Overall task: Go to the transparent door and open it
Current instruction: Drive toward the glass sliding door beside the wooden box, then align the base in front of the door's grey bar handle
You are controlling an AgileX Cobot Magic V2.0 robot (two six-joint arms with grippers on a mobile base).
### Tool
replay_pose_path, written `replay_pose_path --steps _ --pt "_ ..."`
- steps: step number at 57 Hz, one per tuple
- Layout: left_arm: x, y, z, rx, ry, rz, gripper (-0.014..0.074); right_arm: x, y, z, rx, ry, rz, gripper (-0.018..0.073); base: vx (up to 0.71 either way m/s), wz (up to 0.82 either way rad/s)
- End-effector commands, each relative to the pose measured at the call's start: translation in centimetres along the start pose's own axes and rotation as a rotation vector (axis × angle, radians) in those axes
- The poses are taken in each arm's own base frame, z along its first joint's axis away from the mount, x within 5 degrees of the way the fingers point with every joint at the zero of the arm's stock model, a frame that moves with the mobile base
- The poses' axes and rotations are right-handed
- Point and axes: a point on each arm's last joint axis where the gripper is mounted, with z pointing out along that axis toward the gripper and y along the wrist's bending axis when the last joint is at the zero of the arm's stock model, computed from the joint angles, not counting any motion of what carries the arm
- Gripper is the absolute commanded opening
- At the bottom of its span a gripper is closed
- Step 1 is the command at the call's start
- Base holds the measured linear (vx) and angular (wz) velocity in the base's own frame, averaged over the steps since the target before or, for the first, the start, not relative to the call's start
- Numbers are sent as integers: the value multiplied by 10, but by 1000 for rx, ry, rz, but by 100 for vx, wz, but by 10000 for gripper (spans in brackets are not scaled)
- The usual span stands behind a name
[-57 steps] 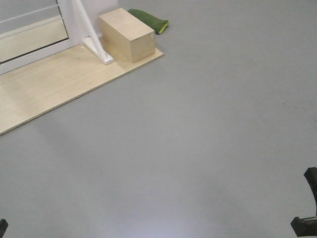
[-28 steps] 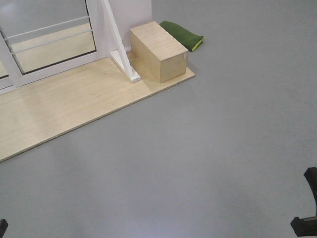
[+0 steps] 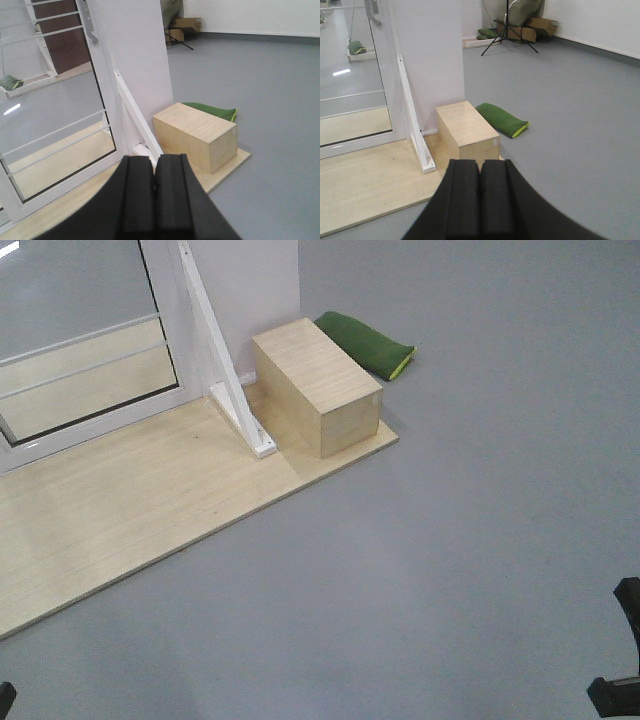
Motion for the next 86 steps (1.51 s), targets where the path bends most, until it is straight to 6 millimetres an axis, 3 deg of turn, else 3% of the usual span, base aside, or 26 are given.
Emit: replay_pose_path --steps 1,57,86 --pt "-4 1 -1 -18 -78 -8 -6 -7 0 -1 3 -95 -6 -4 54 12" --pt "-4 1 -1 -18 -78 -8 -6 -7 0 -1 3 -95 -6 -4 51 43" --pt "-4 1 -1 -18 -78 -8 -6 -7 0 -1 3 -95 -6 -4 37 17"
